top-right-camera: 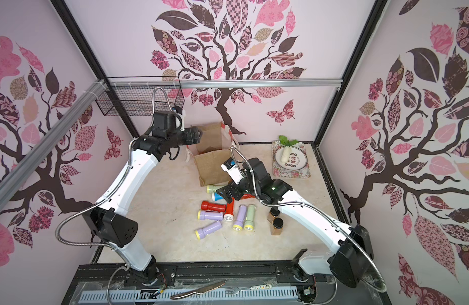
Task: Put the flashlights into the tote bags
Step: Pick up the flashlight from the center of the board.
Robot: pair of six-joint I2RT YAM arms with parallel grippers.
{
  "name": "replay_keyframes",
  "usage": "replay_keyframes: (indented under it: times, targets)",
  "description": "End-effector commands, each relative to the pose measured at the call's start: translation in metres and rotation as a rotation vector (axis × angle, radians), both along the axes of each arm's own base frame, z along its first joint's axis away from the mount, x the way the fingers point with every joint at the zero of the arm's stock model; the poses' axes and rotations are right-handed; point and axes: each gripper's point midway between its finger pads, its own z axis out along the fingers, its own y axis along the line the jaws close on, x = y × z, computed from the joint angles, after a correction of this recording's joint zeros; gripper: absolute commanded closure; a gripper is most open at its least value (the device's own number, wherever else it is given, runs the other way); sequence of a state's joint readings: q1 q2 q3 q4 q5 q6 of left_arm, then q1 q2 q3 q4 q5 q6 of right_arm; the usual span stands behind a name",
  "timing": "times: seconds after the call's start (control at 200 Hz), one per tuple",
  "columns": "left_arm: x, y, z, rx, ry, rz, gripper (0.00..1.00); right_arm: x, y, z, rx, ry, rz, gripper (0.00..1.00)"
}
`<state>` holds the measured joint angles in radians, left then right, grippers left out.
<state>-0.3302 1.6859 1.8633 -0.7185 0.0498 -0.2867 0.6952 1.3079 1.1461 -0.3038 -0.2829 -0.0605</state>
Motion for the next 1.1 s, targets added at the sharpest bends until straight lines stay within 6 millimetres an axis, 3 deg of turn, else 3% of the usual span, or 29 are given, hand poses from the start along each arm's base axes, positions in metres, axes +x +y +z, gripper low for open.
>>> replay_keyframes:
  times: [0.0,0.295,0.48,0.76,1.095]
  targets:
    - [-0.038,-0.002,-0.007,0.003,0.050,-0.043,0.21,0.007,-0.008,0.016,-0.021,-0.022,-0.056,0.00]
    - [-0.120,0.000,-0.034,0.002,0.168,-0.093,0.21,0.022,-0.033,-0.006,-0.099,0.091,-0.189,0.00]
    - [-0.156,0.005,-0.054,-0.023,0.228,-0.120,0.21,0.035,-0.055,-0.026,-0.145,0.180,-0.286,0.00]
    - [-0.186,0.004,-0.095,-0.047,0.345,-0.159,0.21,0.042,-0.076,-0.057,-0.226,0.299,-0.379,0.00]
    - [-0.209,0.011,-0.144,-0.055,0.444,-0.144,0.22,0.044,-0.076,-0.085,-0.276,0.413,-0.388,0.01]
